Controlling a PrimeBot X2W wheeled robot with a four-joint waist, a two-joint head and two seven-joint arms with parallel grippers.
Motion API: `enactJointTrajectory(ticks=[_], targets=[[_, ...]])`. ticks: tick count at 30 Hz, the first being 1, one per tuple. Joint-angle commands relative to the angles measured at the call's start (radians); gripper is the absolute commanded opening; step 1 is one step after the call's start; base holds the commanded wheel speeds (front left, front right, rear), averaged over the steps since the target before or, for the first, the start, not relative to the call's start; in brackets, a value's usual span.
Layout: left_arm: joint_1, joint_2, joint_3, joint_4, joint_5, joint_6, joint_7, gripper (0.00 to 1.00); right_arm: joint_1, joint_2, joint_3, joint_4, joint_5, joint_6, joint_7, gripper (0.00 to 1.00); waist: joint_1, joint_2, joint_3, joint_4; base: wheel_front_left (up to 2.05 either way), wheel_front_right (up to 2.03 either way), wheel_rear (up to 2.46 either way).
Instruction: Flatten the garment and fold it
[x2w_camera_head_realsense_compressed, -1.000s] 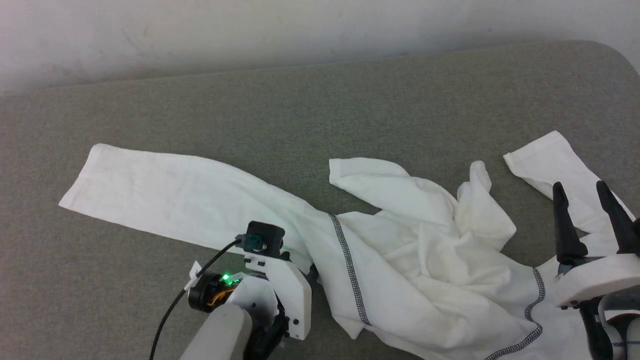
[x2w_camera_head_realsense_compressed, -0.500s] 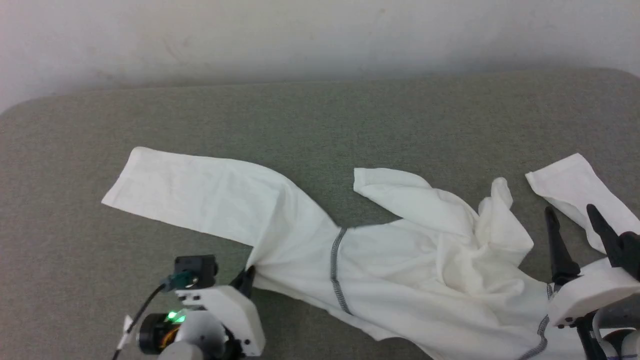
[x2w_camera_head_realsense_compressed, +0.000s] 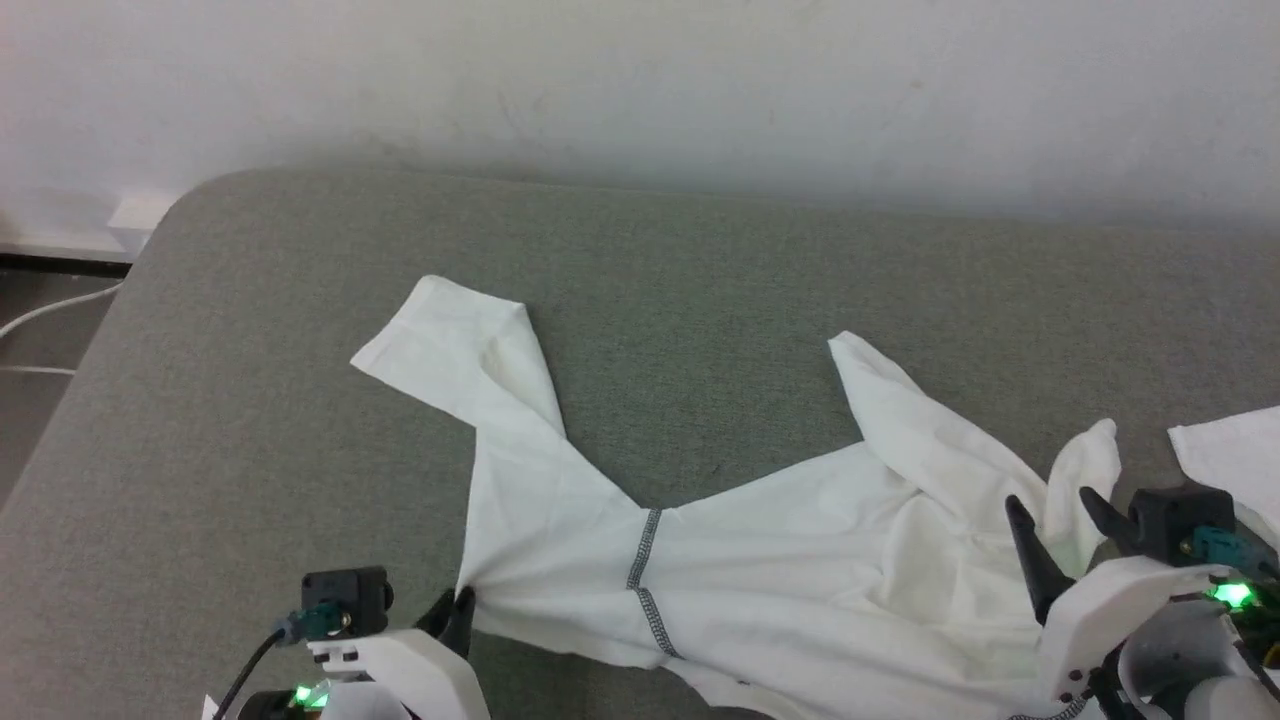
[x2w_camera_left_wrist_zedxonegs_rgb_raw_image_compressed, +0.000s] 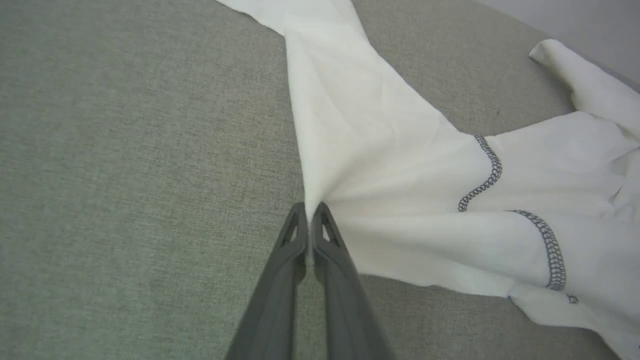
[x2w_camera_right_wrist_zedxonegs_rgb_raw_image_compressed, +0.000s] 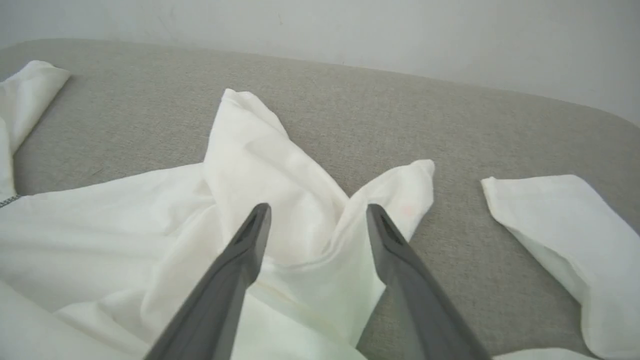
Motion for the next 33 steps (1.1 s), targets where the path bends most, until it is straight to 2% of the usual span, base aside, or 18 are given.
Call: enactJointTrajectory(ticks=[1, 3, 7, 12, 17, 21, 23, 26, 33], targets=[[-0.015, -0.008, -0.001, -0.005, 0.009, -0.001, -0.036, 1.0, -0.022, -0.007, 0.016, -0.009, 0.018, -0.002, 0.014, 1.0, 0.0001, -0.0001, 0.0, 0.034, 0.0, 0.0, 0.0], [-0.036, -0.022, -0.012, -0.012, 0.019, -0.02, -0.102, 1.0, -0.045, -0.025, 0.046, -0.021, 0.042, -0.002, 0.065, 1.0, 0.0001, -0.0001, 0.002, 0.049, 0.0, 0.0, 0.0], [-0.08, -0.034, -0.027, -0.014, 0.064, -0.048, -0.267, 1.0, -0.073, -0.095, 0.125, -0.019, 0.075, -0.002, 0.276, 1.0, 0.0001, -0.0001, 0.002, 0.08, 0.0, 0.0, 0.0], [-0.109, -0.057, -0.063, 0.008, 0.098, -0.07, -0.388, 1.0, -0.109, -0.165, 0.162, 0.038, 0.074, -0.002, 0.473, 1.0, 0.0001, -0.0001, 0.015, 0.132, 0.0, 0.0, 0.0], [-0.121, -0.078, -0.096, 0.055, 0.102, -0.087, -0.434, 1.0, -0.144, -0.198, 0.167, 0.136, 0.067, -0.002, 0.509, 1.0, 0.0001, -0.0001, 0.053, 0.185, 0.0, 0.0, 0.0], [-0.128, -0.092, -0.117, 0.095, 0.1, -0.092, -0.458, 1.0, -0.172, -0.222, 0.168, 0.221, 0.061, -0.002, 0.484, 1.0, 0.0001, -0.0001, 0.088, 0.217, 0.0, 0.0, 0.0], [-0.136, -0.097, -0.123, 0.114, 0.098, -0.092, -0.47, 1.0, -0.182, -0.234, 0.169, 0.265, 0.055, -0.002, 0.472, 0.0, 0.0001, -0.0001, 0.096, 0.227, 0.0, 0.0, 0.0], [-0.145, -0.102, -0.127, 0.135, 0.095, -0.09, -0.484, 1.0, -0.206, -0.25, 0.167, 0.307, 0.043, -0.002, 0.417, 0.0, 0.0001, -0.0001, 0.096, 0.233, 0.0, 0.0, 0.0], [-0.159, -0.091, -0.123, 0.167, 0.09, -0.094, -0.5, 1.0, -0.32, -0.24, 0.132, 0.269, -0.024, -0.002, 0.15, 0.0, 0.0001, -0.0001, 0.046, 0.212, 0.0, 0.0, 0.0]])
